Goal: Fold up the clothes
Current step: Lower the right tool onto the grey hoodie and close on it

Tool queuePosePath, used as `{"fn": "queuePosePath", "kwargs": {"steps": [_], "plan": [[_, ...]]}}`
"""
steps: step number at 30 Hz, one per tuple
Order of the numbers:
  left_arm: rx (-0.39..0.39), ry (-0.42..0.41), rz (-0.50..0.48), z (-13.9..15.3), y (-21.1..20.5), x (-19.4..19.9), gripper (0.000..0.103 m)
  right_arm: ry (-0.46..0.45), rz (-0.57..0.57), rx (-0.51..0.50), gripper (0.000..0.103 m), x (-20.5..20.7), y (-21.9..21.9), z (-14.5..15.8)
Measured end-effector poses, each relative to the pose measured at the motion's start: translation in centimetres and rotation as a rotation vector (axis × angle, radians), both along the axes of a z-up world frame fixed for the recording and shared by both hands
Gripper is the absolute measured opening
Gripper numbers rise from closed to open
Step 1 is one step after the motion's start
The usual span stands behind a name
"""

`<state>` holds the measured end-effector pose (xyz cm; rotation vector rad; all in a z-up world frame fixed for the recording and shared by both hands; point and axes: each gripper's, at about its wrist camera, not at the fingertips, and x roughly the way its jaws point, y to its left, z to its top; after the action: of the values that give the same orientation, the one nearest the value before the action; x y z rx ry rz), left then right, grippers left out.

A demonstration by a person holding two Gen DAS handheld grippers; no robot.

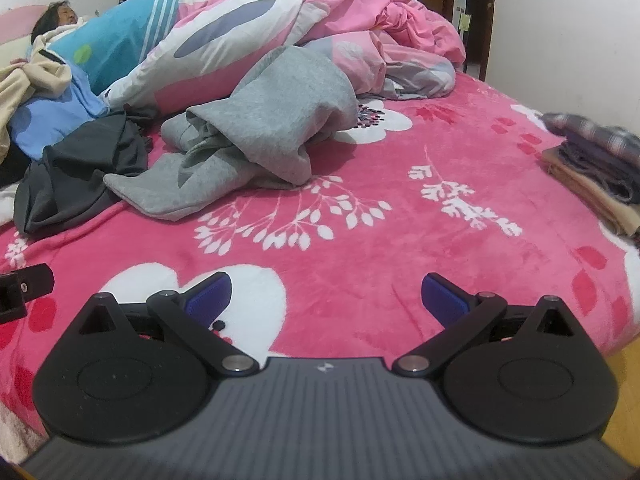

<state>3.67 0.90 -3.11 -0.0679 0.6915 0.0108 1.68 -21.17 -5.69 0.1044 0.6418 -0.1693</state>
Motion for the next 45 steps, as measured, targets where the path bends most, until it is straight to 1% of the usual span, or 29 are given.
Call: {"fn": "queuePosePath", "kwargs": {"steps": [1, 4, 6, 8, 12, 15, 17, 21, 22, 25, 27, 28, 30, 31, 32, 34, 35, 36, 37, 38, 39, 40, 41, 43, 45], "plan": [[-0.008, -0.003, 0.003, -0.2, 0.1, 0.4, 0.103, -0.009, 0.005, 0.008, 0.102, 0.2, -0.3, -0.2], [-0.073, -0.039, -0.002, -0.6, 0.6, 1.7, 0.103, -0.060, 0.028, 0.012, 0.102, 1.0, -1.1, -0.6], [-0.100, -0.043, 0.002, -0.8, 0.8, 3.3, 0.103, -0.108, 0.045, -0.011, 0.102, 1.6, -1.5, -0.5], [-0.124, -0.045, 0.008, -1.0, 1.0, 5.0, 0.103, -0.181, 0.082, -0.054, 0.102, 2.6, -1.6, 0.1], [-0.079, -0.087, 0.002, -1.0, 0.2, 8.8, 0.103, -0.345, 0.194, -0.146, 0.102, 5.4, -1.2, 2.3], [-0.039, -0.118, -0.014, -1.1, -0.6, 11.8, 0.103, -0.437, 0.274, -0.215, 0.102, 8.6, -0.3, 3.9], [-0.017, -0.134, -0.031, -1.4, -1.3, 13.7, 0.103, -0.460, 0.310, -0.248, 0.102, 11.5, 0.5, 5.1], [0.010, -0.126, -0.099, -2.6, -2.8, 16.4, 0.102, -0.479, 0.362, -0.280, 0.102, 17.9, 0.8, 6.4], [0.017, -0.122, -0.121, -3.0, -3.2, 17.0, 0.102, -0.469, 0.364, -0.269, 0.102, 19.6, 0.5, 6.6], [0.030, -0.101, -0.186, -4.4, -4.5, 18.4, 0.092, -0.393, 0.337, -0.176, 0.102, 25.2, -1.8, 6.6], [0.032, -0.076, -0.215, -5.3, -5.1, 18.9, 0.080, -0.342, 0.318, -0.114, 0.102, 29.0, -3.4, 6.5], [0.031, -0.060, -0.226, -5.7, -5.3, 19.2, 0.077, -0.316, 0.308, -0.083, 0.102, 30.9, -4.1, 6.5], [0.032, -0.031, -0.241, -6.5, -5.5, 19.5, 0.065, -0.265, 0.289, -0.021, 0.102, 34.7, -5.7, 6.5], [0.033, -0.018, -0.245, -6.8, -5.6, 19.7, 0.062, -0.239, 0.280, 0.010, 0.102, 36.6, -6.4, 6.5], [0.034, -0.005, -0.249, -7.2, -5.6, 19.8, 0.058, -0.206, 0.291, 0.046, 0.102, 37.6, -6.8, 6.3], [0.036, 0.022, -0.257, -7.8, -5.6, 20.0, 0.051, -0.121, 0.359, 0.132, 0.099, 37.9, -6.7, 5.4], [0.043, 0.033, -0.260, -7.9, -5.6, 20.1, 0.048, -0.078, 0.393, 0.175, 0.090, 38.1, -6.6, 5.0], [0.043, 0.037, -0.264, -7.9, -5.4, 20.1, 0.047, -0.035, 0.426, 0.218, 0.074, 38.2, -6.5, 4.6], [0.037, 0.039, -0.267, -7.9, -5.3, 20.0, 0.047, 0.008, 0.459, 0.261, 0.065, 38.4, -6.4, 4.1], [0.029, 0.041, -0.269, -7.8, -5.1, 19.9, 0.047, 0.051, 0.492, 0.304, 0.049, 38.5, -6.4, 3.7], [0.020, 0.043, -0.269, -7.8, -4.9, 19.8, 0.047, 0.069, 0.526, 0.338, 0.034, 38.0, -6.1, 3.6], [0.015, 0.043, -0.273, -7.7, -4.8, 19.5, 0.047, 0.059, 0.562, 0.364, 0.027, 36.7, -5.8, 3.8], [0.012, 0.042, -0.277, -7.6, -4.6, 19.2, 0.047, 0.053, 0.601, 0.391, 0.014, 35.4, -5.5, 4.0], [0.004, 0.041, -0.286, -7.4, -4.2, 18.7, 0.047, 0.047, 0.679, 0.421, 0.011, 32.4, -4.6, 4.2], [-0.007, 0.036, -0.294, -7.1, -3.6, 17.9, 0.047, 0.038, 0.756, 0.412, 0.009, 29.3, -3.9, 4.3]]}}
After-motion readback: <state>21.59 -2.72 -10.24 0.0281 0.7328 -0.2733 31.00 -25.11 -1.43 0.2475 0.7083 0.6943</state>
